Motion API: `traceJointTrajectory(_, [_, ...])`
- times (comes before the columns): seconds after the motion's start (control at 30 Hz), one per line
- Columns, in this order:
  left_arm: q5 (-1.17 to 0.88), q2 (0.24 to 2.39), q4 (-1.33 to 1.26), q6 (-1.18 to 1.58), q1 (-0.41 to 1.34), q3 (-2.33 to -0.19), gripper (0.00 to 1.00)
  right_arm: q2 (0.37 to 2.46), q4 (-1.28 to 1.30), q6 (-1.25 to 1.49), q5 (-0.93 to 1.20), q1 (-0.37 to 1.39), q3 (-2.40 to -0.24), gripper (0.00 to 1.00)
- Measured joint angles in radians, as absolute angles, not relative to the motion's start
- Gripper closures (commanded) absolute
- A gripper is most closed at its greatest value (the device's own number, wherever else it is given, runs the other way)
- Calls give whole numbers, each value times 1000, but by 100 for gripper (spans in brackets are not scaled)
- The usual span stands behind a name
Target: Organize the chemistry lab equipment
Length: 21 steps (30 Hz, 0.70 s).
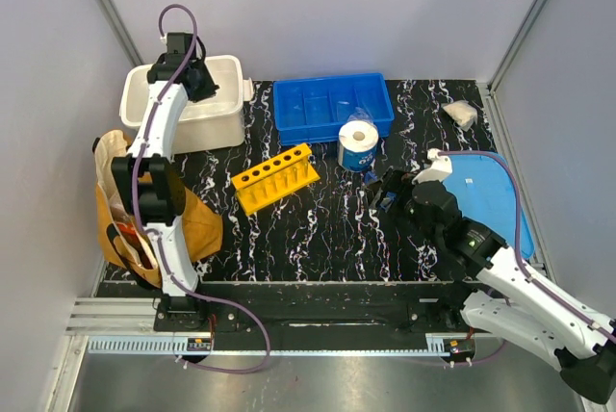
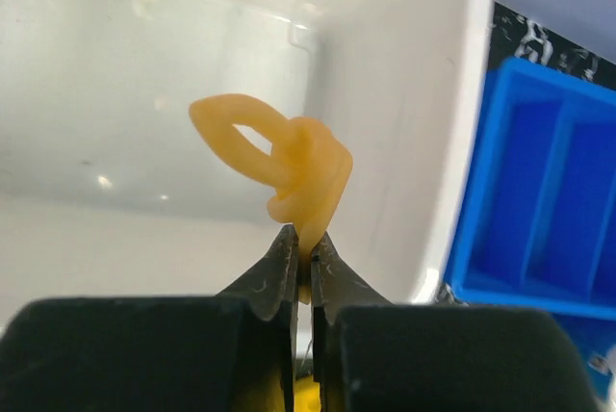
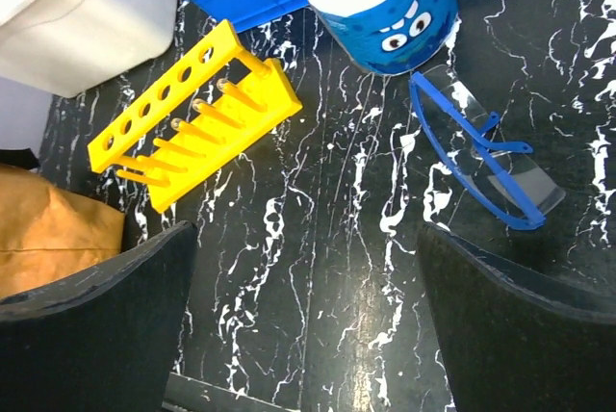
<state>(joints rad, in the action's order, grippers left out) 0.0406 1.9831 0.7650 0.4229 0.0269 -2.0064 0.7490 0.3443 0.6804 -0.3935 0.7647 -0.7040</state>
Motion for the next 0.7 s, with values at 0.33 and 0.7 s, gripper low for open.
traceJointTrajectory(0.33, [41, 2109, 824, 395, -1, -2105, 41, 850, 344, 573, -437, 765, -747, 0])
traceJointTrajectory(0.7, [-59, 1957, 834, 373, 13, -2050, 30, 1071, 324, 442, -508, 748, -842, 0])
